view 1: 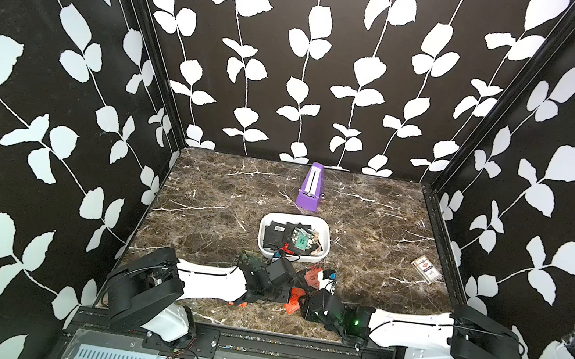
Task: Put the tea bags into the storage box
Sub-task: Pick up the tea bag from the center of the board.
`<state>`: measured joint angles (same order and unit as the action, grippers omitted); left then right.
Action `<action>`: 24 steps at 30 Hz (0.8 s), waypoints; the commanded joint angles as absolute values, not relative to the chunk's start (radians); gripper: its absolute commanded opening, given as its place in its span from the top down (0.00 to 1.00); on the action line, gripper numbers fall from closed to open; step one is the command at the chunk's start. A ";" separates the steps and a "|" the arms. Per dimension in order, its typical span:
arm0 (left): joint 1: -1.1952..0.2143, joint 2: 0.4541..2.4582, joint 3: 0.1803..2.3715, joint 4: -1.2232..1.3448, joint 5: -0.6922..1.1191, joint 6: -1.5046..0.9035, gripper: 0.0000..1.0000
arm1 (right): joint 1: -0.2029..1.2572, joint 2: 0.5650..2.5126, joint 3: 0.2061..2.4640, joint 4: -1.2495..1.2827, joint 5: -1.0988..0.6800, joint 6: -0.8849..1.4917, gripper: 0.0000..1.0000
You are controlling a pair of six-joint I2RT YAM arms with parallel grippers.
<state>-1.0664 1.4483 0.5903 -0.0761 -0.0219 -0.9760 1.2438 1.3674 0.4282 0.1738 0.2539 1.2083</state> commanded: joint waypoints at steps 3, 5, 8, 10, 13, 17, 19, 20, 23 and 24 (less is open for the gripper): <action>-1.069 1.467 0.562 -0.139 -0.045 -0.968 1.00 | 1.255 1.397 0.463 0.184 0.266 1.237 0.55; -1.069 1.464 0.559 -0.137 -0.040 -0.971 1.00 | 1.255 1.404 0.462 0.190 0.270 1.243 0.56; -1.071 1.469 0.555 -0.135 -0.041 -0.971 1.00 | 1.254 1.409 0.454 0.206 0.286 1.261 0.58; -1.071 1.476 0.552 -0.133 -0.037 -0.973 1.00 | 1.254 1.414 0.448 0.218 0.296 1.270 0.60; -1.071 1.479 0.548 -0.129 -0.034 -0.973 1.00 | 1.255 1.420 0.451 0.221 0.304 1.276 0.63; -1.071 1.474 0.543 -0.131 -0.037 -0.974 1.00 | 1.255 1.444 0.459 0.237 0.300 1.278 0.66; -1.071 1.474 0.542 -0.130 -0.037 -0.978 1.00 | 1.255 1.459 0.465 0.247 0.295 1.279 0.67; -1.071 1.473 0.542 -0.129 -0.039 -0.979 1.00 | 1.255 1.468 0.466 0.254 0.291 1.279 0.68; -1.071 1.470 0.540 -0.124 -0.039 -0.984 1.00 | 1.255 1.486 0.475 0.268 0.283 1.282 0.73; -1.071 1.468 0.539 -0.124 -0.036 -0.985 1.00 | 1.255 1.489 0.477 0.269 0.283 1.280 0.76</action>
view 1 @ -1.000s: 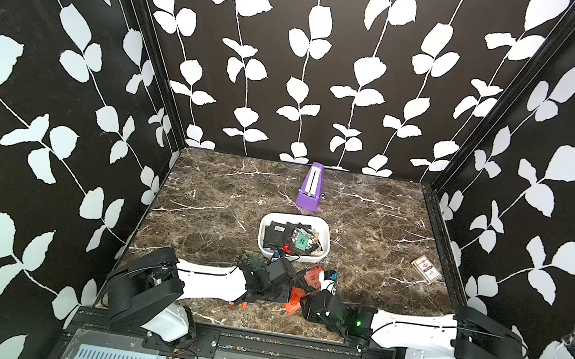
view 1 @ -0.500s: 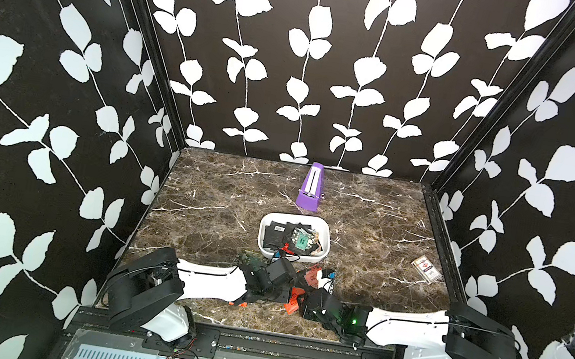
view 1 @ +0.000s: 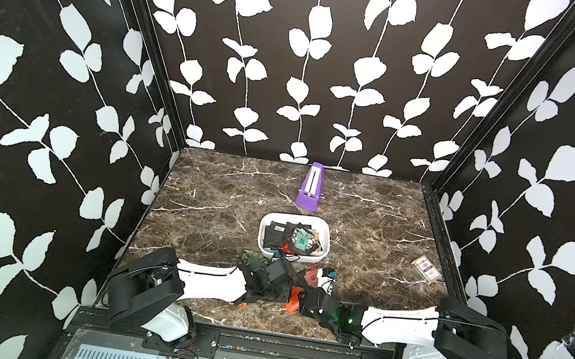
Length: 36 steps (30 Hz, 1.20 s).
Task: Put the tea bags into the storage box
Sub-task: Pick up the tea bag from the center of the board.
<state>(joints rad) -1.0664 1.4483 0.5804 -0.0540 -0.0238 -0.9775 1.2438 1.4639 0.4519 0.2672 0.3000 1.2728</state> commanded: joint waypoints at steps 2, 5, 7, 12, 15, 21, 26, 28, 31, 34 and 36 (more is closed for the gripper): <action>-1.071 1.458 0.540 -0.131 -0.038 -0.975 1.00 | 1.254 1.489 0.479 0.270 0.278 1.278 0.81; -1.071 1.433 0.555 -0.171 -0.061 -0.960 1.00 | 1.256 1.481 0.487 0.251 0.277 1.268 0.87; -1.072 1.411 0.570 -0.205 -0.082 -0.947 1.00 | 1.255 1.474 0.504 0.219 0.277 1.256 0.93; -1.071 1.343 0.591 -0.254 -0.137 -0.921 1.00 | 1.256 1.461 0.532 0.179 0.279 1.239 1.00; -1.071 1.297 0.614 -0.302 -0.186 -0.910 1.00 | 1.256 1.445 0.564 0.124 0.286 1.207 1.00; -1.071 1.174 0.648 -0.415 -0.351 -0.889 0.90 | 1.256 1.371 0.643 -0.016 0.314 1.106 1.00; -1.060 1.049 0.677 -0.466 -0.438 -0.854 0.74 | 1.256 1.284 0.779 -0.253 0.376 0.989 1.00; -1.053 0.998 0.683 -0.482 -0.472 -0.846 0.68 | 1.255 1.240 0.824 -0.317 0.403 0.944 1.00; -1.044 0.928 0.669 -0.491 -0.512 -0.841 0.57 | 1.253 1.190 0.911 -0.431 0.449 0.870 1.00; -1.040 0.869 0.640 -0.493 -0.528 -0.846 0.47 | 1.239 1.163 0.997 -0.552 0.504 0.811 1.00; -1.039 0.837 0.612 -0.503 -0.545 -0.864 0.43 | 1.216 1.146 1.036 -0.596 0.517 0.773 1.00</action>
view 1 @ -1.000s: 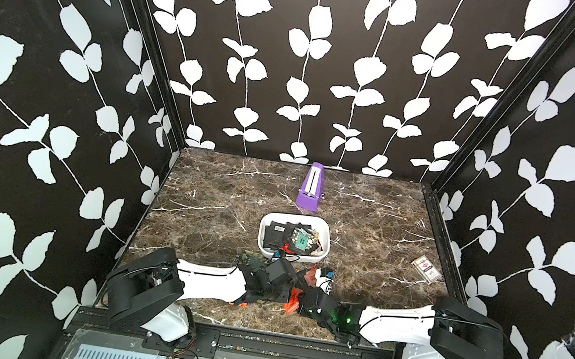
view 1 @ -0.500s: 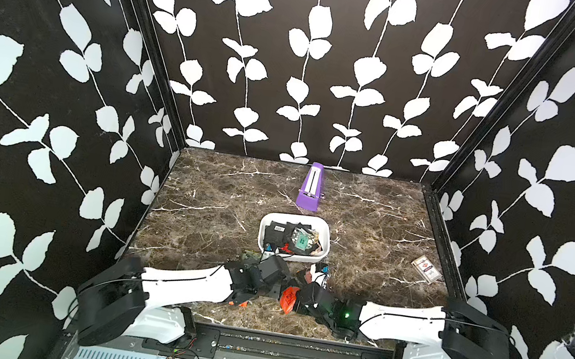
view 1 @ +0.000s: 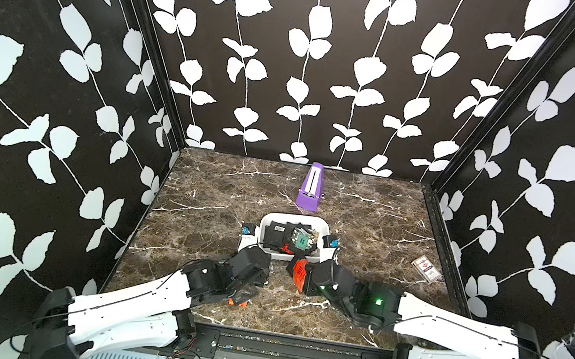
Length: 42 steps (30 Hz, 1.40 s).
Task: Put the tea bags into the storage box
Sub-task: Pick up the tea bag from the center of the board, then place the tea bag in the storage box.
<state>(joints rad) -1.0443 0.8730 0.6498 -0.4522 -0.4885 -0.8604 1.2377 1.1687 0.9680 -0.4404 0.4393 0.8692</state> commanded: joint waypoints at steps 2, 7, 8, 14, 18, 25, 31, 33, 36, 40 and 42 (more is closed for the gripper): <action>-1.035 0.805 0.579 -0.505 -0.550 -0.888 0.42 | 1.177 1.135 1.072 -0.620 0.506 0.734 1.00; -1.035 0.753 0.491 -0.468 -0.497 -0.944 0.40 | 1.066 1.160 1.155 -0.620 0.430 0.650 1.00; -1.035 0.747 0.474 -0.459 -0.484 -0.963 0.40 | 1.041 1.174 1.171 -0.612 0.408 0.637 1.00; -1.035 0.728 0.394 -0.383 -0.419 -1.014 0.40 | 0.929 1.294 1.229 -0.508 0.262 0.603 1.00; -1.035 0.732 0.362 -0.360 -0.408 -1.043 0.40 | 0.903 1.418 1.291 -0.487 0.244 0.598 1.00; -1.035 0.730 0.350 -0.377 -0.407 -1.052 0.40 | 0.900 1.588 1.345 -0.408 0.183 0.625 1.00; -1.035 0.725 0.344 -0.379 -0.408 -1.067 0.40 | 0.888 1.676 1.348 -0.373 0.197 0.644 1.00; -1.035 0.725 0.343 -0.380 -0.411 -1.070 0.40 | 0.874 1.687 1.338 -0.347 0.195 0.654 1.00; -1.035 0.725 0.350 -0.385 -0.411 -1.066 0.40 | 0.851 1.699 1.319 -0.298 0.185 0.663 1.00; -1.035 0.732 0.365 -0.403 -0.412 -1.049 0.40 | 0.819 1.719 1.284 -0.253 0.171 0.669 1.00; -1.035 0.739 0.379 -0.425 -0.419 -1.047 0.40 | 0.805 1.728 1.284 -0.270 0.182 0.665 1.00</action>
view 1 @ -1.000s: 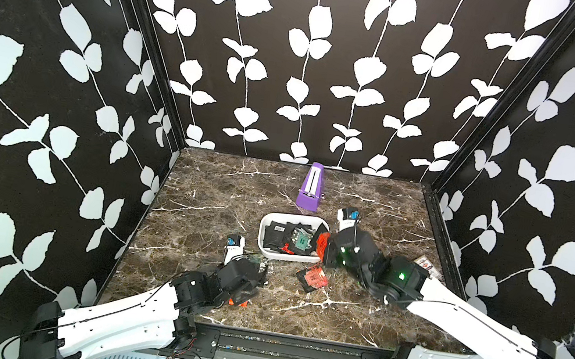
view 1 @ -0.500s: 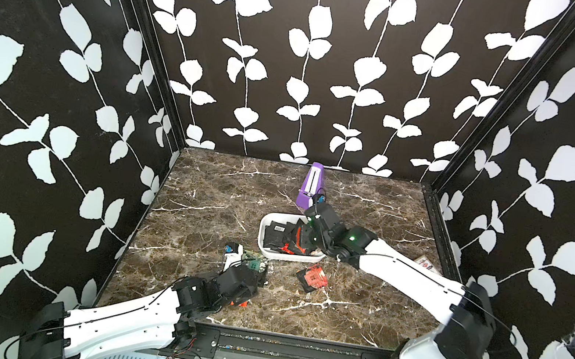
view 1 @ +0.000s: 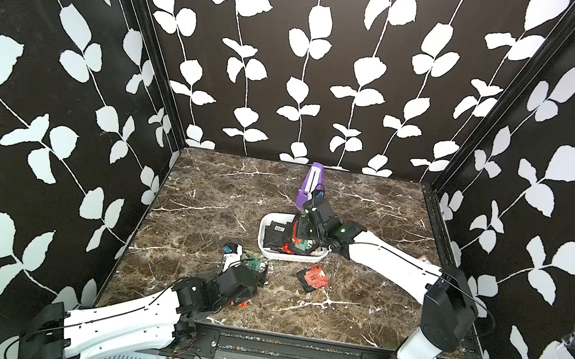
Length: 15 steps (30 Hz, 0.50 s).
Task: Put the tea bags into the storage box
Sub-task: Place the tea bag in the storage box.
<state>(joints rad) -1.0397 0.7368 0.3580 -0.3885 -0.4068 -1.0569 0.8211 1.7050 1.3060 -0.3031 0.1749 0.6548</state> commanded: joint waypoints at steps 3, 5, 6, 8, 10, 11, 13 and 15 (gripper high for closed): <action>-1.035 0.748 0.399 -0.456 -0.425 -1.032 0.40 | 0.787 1.721 1.286 -0.331 0.220 0.650 0.85; -1.035 0.753 0.412 -0.479 -0.438 -1.024 0.39 | 0.782 1.692 1.280 -0.385 0.267 0.628 0.66; -1.035 0.752 0.418 -0.490 -0.444 -1.022 0.39 | 0.782 1.676 1.277 -0.405 0.290 0.618 0.60; -1.036 0.755 0.430 -0.503 -0.456 -1.011 0.38 | 0.783 1.628 1.268 -0.460 0.336 0.595 0.52; -1.035 0.759 0.442 -0.502 -0.458 -1.002 0.38 | 0.782 1.557 1.247 -0.498 0.375 0.580 0.51; -1.035 0.763 0.448 -0.496 -0.455 -0.997 0.38 | 0.783 1.519 1.227 -0.506 0.385 0.572 0.51; -1.034 0.768 0.456 -0.474 -0.441 -0.994 0.37 | 0.783 1.439 1.185 -0.512 0.395 0.571 0.51; -1.034 0.777 0.458 -0.425 -0.408 -0.981 0.37 | 0.783 1.352 1.128 -0.508 0.392 0.581 0.52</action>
<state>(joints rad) -1.0397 0.7685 0.4313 -0.4580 -0.4240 -1.0122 0.7860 1.4528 1.1927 -0.4767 0.3393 0.5926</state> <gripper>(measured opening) 0.629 0.482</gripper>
